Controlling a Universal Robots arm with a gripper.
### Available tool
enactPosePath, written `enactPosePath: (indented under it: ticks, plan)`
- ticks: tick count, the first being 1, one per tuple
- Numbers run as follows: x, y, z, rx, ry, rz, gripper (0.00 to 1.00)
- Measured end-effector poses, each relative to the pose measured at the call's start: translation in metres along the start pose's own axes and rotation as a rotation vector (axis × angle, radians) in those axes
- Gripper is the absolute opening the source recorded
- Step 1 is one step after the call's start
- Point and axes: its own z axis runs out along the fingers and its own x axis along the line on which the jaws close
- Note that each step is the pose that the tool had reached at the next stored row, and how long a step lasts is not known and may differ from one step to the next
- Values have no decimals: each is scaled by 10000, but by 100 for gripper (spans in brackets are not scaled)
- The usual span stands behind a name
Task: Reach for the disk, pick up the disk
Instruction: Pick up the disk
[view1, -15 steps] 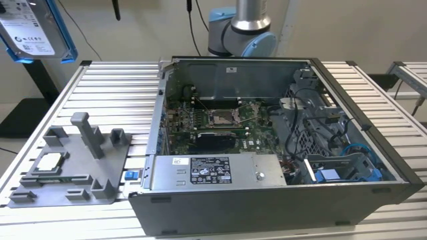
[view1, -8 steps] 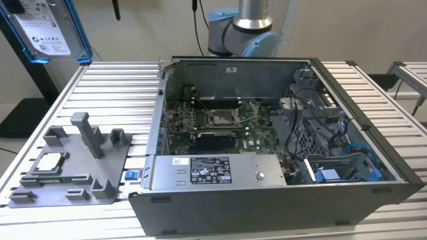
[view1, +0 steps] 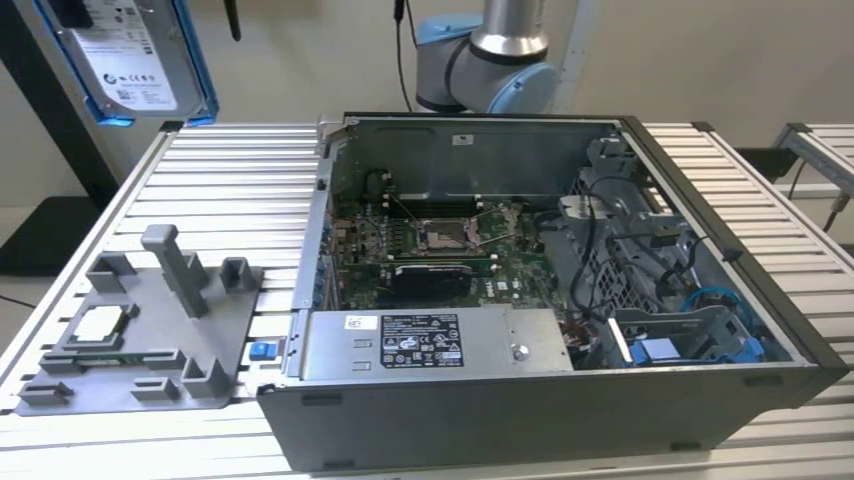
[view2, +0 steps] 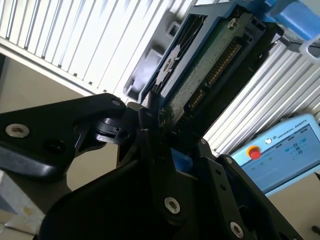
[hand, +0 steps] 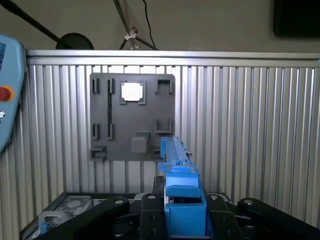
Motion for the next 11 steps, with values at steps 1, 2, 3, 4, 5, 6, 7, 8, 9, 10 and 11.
enactPosePath:
  ticks: [1, 2, 3, 4, 5, 6, 7, 8, 9, 10, 11]
  plan:
    - [-1, -41, 0, -4, 0, 0, 0]
    - [-1, -80, 1, -6, 0, -1, 0]
    - [-2, -118, 1, -10, 0, 0, 0]
    - [-2, -158, 2, -12, 1, 0, 0]
    - [-3, -197, 2, -16, 1, 1, 0]
    - [-4, -242, 3, -18, 0, 1, 0]
    - [-4, -282, 4, -22, 1, 1, 0]
    - [-5, -323, 4, -25, 0, 1, 0]
    - [-5, -365, 5, -29, 1, 0, 0]
    - [-6, -409, 5, -32, 0, 1, 0]
    - [-7, -452, 6, -36, 1, 2, 0]
